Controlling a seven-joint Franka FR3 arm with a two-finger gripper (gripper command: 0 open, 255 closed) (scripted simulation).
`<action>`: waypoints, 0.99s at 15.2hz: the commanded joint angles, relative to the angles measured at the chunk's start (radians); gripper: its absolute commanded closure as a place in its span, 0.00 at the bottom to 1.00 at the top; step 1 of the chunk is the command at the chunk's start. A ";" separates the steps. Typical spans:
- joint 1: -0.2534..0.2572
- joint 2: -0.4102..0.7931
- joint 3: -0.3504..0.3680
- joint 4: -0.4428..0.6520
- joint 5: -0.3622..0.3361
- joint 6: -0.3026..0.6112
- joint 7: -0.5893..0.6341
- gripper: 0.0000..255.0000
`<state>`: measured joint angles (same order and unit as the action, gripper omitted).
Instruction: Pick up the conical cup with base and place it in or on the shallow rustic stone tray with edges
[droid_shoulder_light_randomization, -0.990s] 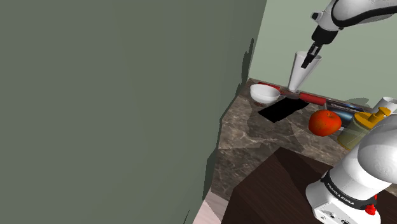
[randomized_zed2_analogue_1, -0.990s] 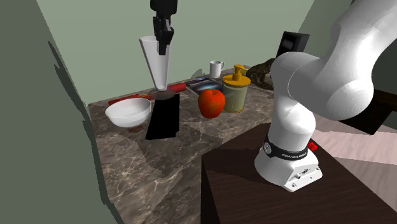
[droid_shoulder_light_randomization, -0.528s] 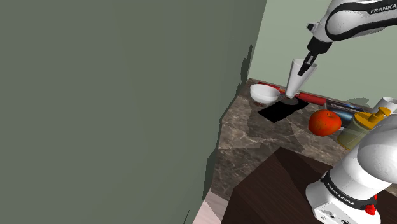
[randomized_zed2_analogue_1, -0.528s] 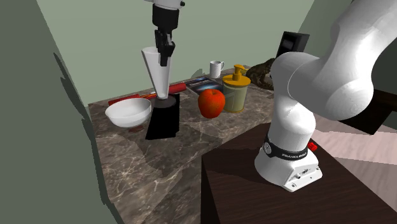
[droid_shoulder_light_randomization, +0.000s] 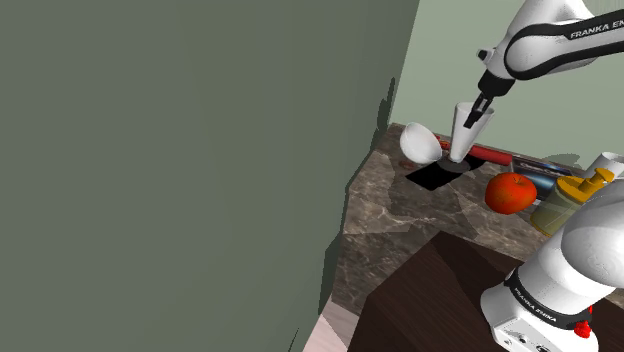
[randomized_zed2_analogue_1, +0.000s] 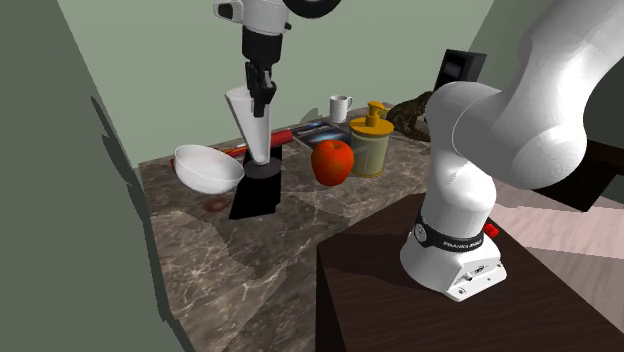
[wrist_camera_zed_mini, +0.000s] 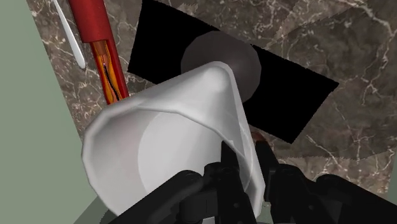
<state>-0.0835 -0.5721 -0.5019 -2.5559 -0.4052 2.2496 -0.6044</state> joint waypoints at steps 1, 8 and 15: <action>0.000 0.002 -0.001 -0.002 0.000 0.003 0.000 1.00; 0.000 0.002 -0.001 -0.002 0.000 0.003 0.000 0.00; -0.002 -0.075 0.049 0.066 0.020 -0.144 -0.001 0.00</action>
<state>-0.0857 -0.6398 -0.4597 -2.4949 -0.3875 2.1199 -0.6079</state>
